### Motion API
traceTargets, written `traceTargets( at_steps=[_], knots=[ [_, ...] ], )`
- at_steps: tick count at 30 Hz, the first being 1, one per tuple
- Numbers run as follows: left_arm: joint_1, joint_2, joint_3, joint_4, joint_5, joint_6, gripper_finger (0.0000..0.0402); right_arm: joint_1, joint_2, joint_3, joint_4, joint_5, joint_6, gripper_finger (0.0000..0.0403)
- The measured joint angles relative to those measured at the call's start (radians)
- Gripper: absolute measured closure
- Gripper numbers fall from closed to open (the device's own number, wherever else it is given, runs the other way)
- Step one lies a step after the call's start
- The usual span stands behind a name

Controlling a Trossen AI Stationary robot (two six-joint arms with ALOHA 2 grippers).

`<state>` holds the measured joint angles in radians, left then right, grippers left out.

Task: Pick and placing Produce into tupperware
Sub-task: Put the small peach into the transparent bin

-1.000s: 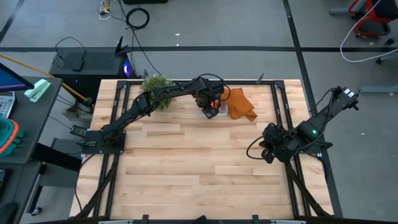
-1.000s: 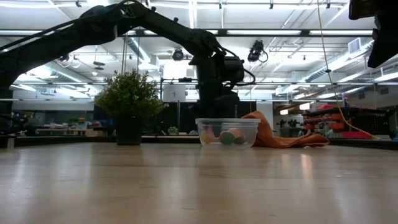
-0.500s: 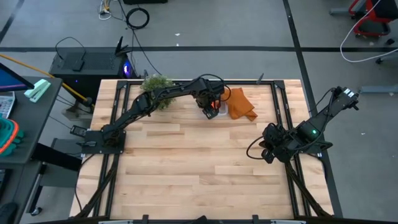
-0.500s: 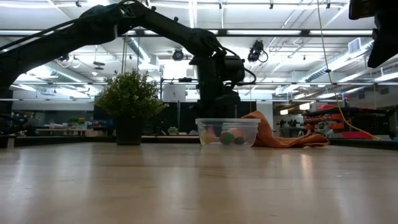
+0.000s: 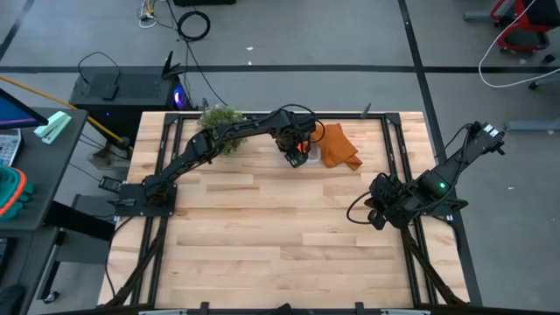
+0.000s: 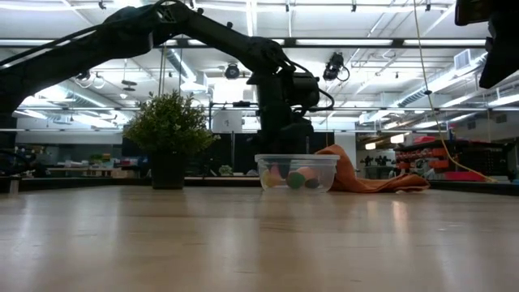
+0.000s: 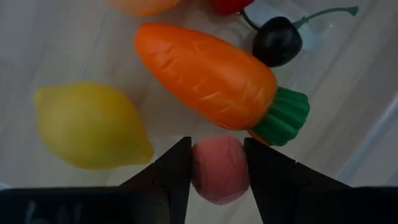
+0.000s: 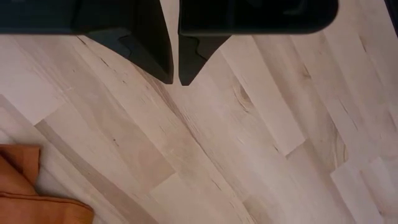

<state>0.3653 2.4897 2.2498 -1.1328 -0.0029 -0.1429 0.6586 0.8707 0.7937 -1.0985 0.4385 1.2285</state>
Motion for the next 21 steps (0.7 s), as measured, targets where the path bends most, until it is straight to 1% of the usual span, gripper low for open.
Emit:
traceTargets(
  at_steps=[4,11,21],
  knots=[
    [0.0,0.0,0.0,0.0,0.0,0.0,0.0251,0.0,0.0,0.0,0.0,0.0,0.0,0.0403],
    [0.0,0.0,0.0,-0.004,0.0,0.001,0.0235,0.0,0.0,0.0,0.0,0.0,0.0,0.0403],
    [-0.006,0.001,0.0,-0.005,0.003,0.013,0.0232,0.0,0.0,0.0,0.0,0.0,0.0,0.0403]
  ],
)
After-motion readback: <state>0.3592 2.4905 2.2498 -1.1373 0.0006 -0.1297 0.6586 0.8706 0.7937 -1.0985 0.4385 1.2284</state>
